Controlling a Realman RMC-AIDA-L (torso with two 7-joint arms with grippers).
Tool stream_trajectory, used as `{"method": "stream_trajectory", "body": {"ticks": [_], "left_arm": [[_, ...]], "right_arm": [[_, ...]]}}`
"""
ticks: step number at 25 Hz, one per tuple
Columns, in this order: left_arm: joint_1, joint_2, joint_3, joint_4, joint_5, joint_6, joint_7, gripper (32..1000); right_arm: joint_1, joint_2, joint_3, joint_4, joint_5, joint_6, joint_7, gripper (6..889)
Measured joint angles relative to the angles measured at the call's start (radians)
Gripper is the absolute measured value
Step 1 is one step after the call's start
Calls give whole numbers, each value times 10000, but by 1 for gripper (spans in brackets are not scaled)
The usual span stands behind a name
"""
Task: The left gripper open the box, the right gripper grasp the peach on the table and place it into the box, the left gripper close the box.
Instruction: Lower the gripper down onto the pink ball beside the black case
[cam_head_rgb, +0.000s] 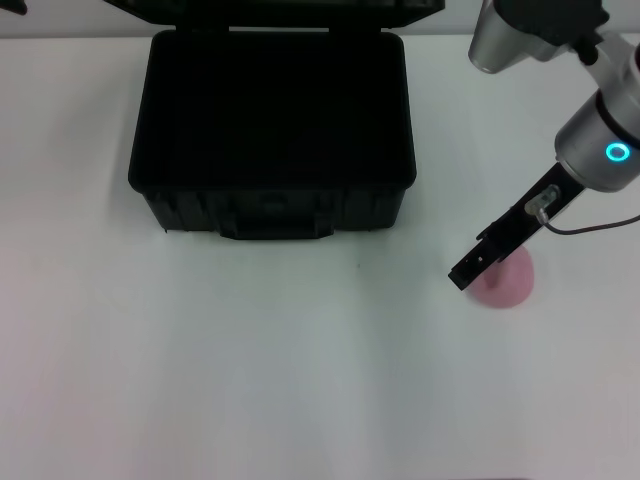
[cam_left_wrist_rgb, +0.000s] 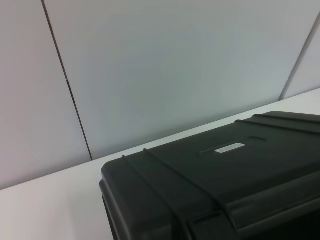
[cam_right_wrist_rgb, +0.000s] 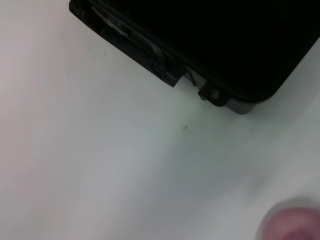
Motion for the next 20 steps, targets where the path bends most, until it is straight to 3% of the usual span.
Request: {"method": "stream_trajectory", "body": {"ticks": [6,20], "left_arm": [[-12,-2,32,6,-25,-4,-2,392],[-96,-27,86,29,-58,-78,-8,392]], "right_arm": [[-9,0,13,36,-44,-277,0,802],[43,-31,2,1085,-1230,-1647,-147,799]]}}
